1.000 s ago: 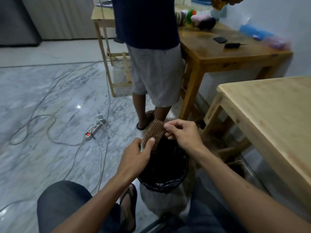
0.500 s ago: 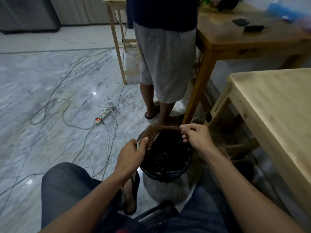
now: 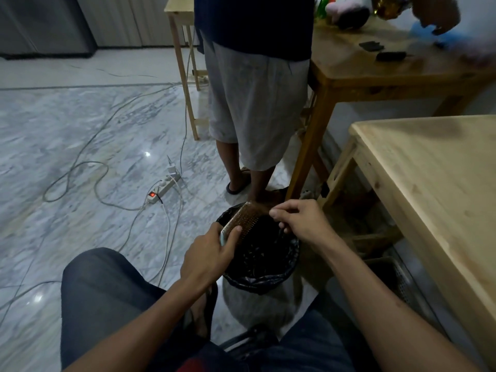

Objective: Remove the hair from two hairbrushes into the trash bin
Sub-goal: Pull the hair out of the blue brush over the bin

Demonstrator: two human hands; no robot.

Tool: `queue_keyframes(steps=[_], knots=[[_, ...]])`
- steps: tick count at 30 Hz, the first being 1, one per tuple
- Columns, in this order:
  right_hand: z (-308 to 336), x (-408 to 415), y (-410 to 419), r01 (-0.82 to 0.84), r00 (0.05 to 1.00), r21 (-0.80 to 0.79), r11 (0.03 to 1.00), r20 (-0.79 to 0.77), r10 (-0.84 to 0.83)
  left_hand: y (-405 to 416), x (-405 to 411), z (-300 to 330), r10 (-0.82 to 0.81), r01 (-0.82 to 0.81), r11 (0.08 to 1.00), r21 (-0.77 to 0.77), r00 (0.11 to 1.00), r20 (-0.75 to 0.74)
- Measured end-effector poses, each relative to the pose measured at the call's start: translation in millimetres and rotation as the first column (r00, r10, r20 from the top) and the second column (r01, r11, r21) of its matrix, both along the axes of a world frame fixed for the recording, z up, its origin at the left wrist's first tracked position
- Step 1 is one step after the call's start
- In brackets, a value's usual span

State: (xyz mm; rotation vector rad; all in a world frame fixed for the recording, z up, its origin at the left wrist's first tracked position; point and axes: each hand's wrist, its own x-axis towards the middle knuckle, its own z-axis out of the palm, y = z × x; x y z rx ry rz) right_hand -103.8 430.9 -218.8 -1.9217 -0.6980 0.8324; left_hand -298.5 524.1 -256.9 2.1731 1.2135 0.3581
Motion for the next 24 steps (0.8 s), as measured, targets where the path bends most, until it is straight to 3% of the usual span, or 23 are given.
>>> queue_keyframes(steps=[4, 10, 16, 20, 24], knots=[[2, 3, -8, 0.104, 0.995, 0.015, 0.994, 0.008, -0.104, 22, 3, -3, 0.1, -0.095, 0.988, -0.125, 0.995, 0.026], [2, 7, -27, 0.157, 0.988, 0.018, 0.987, -0.008, -0.157, 22, 26, 6, 0.091, -0.085, 0.985, -0.151, 0.995, 0.032], [-9, 22, -28, 0.146, 0.989, -0.077, 0.986, -0.005, -0.147, 16, 26, 3, 0.021, -0.017, 0.999, -0.051, 0.996, 0.09], [-6, 18, -11, 0.186, 0.982, -0.013, 0.982, 0.029, -0.186, 16, 21, 2, -0.007, 0.005, 1.0, 0.025, 0.998, 0.057], [-2, 11, 8, 0.099, 0.995, 0.035, 0.995, -0.036, -0.097, 22, 16, 1, -0.023, 0.022, 0.995, 0.098, 1.0, 0.014]])
